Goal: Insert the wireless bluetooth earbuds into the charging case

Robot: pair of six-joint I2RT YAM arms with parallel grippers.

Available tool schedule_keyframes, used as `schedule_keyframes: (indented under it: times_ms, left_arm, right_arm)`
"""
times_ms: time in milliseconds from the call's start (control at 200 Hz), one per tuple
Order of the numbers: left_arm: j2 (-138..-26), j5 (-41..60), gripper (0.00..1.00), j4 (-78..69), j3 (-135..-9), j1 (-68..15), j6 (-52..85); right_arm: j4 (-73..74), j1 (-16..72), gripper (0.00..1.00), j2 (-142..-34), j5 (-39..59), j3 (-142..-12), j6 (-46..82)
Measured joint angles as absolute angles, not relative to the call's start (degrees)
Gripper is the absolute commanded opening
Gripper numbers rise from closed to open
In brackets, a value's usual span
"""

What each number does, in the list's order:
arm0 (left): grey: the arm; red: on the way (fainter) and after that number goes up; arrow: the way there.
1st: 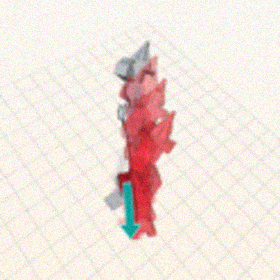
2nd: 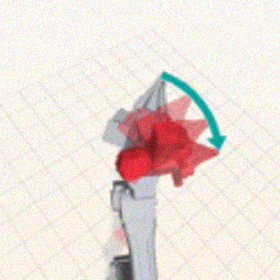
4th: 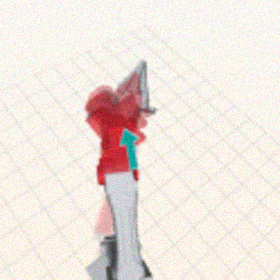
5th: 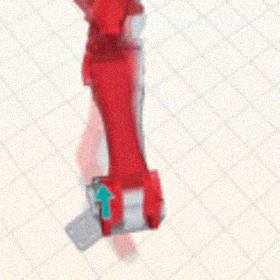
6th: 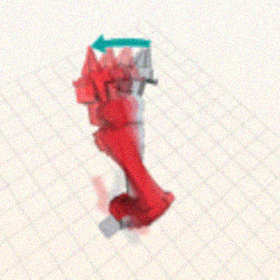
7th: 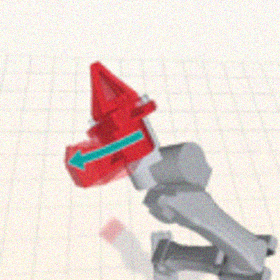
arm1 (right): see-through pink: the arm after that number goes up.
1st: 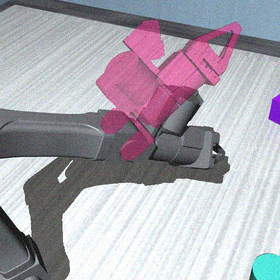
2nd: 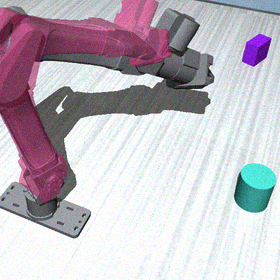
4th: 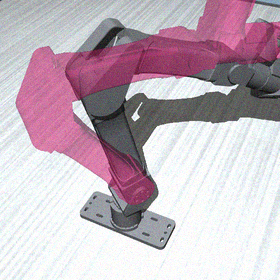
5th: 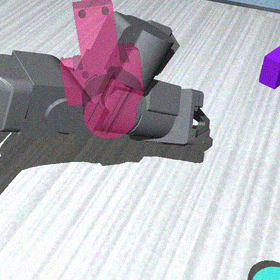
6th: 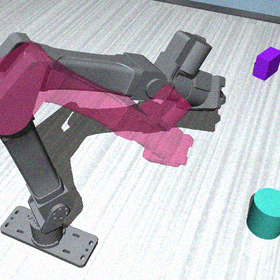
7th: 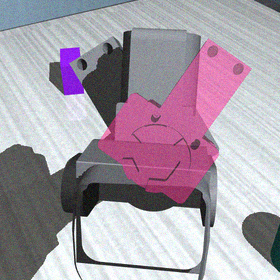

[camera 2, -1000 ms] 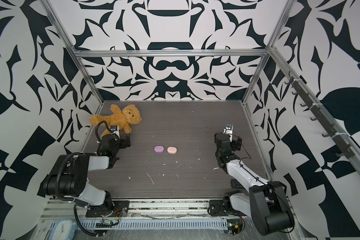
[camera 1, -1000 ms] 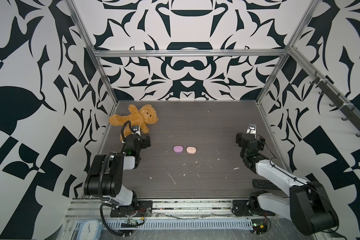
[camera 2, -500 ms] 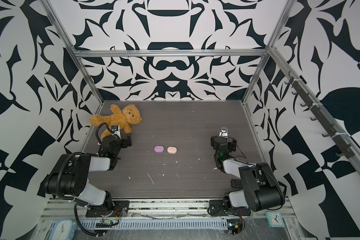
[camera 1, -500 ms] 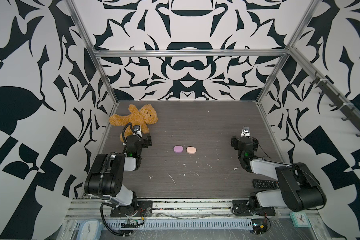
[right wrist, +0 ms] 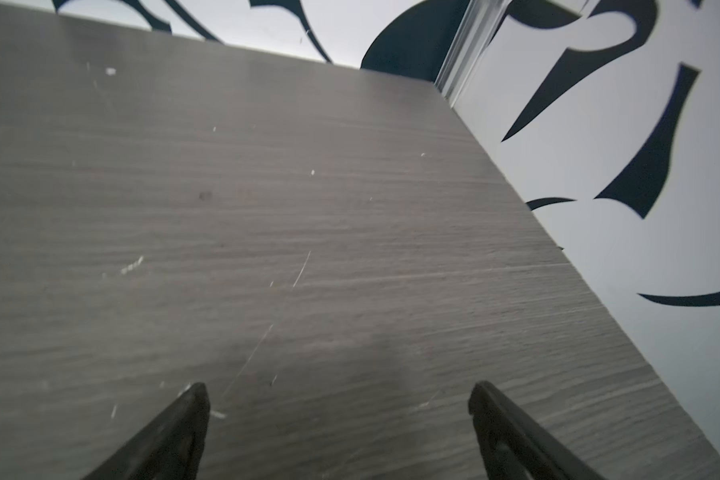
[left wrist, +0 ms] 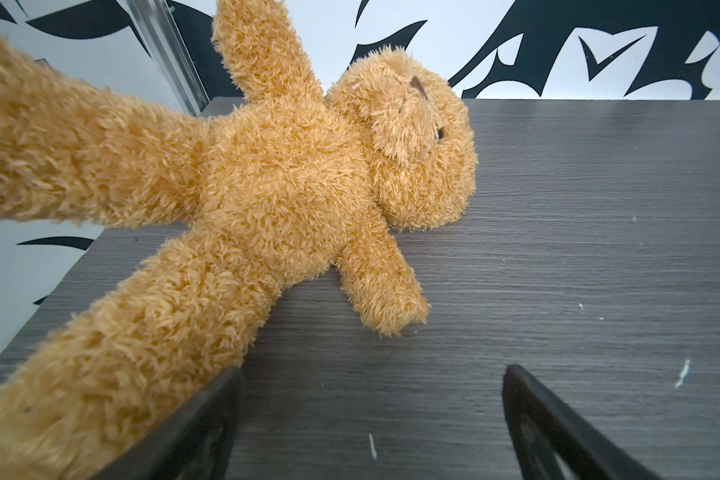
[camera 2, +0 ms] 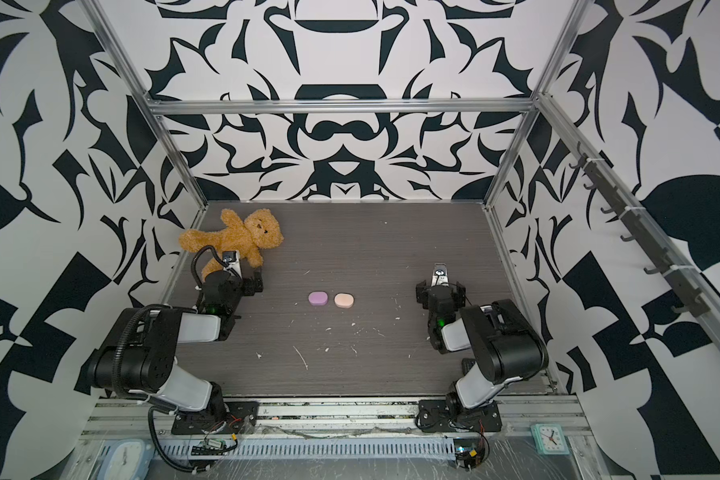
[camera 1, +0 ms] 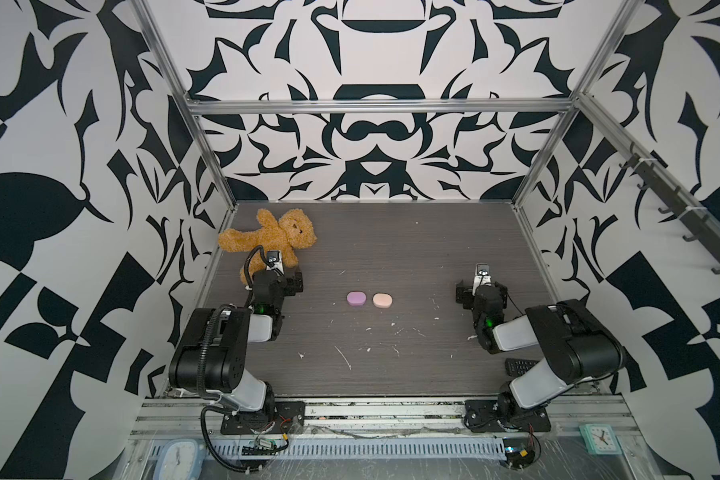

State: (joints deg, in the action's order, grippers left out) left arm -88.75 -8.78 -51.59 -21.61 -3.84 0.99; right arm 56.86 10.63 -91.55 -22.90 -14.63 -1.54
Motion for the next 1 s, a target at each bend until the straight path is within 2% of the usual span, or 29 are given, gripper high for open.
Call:
schedule_keyframes:
  times_ms: [305, 1000]
  left_arm:
    - [-88.8, -8.8, 0.99, -51.6, -21.6, -3.8, 1.0]
    - [-88.8, -8.8, 0.99, -51.6, -21.6, -3.8, 1.0]
  right_arm:
    - [54.6, 6.7, 1.00, -90.4, -18.8, -19.1, -0.5]
    - [53.6, 6.7, 1.00, -90.4, -17.7, -19.1, -0.2]
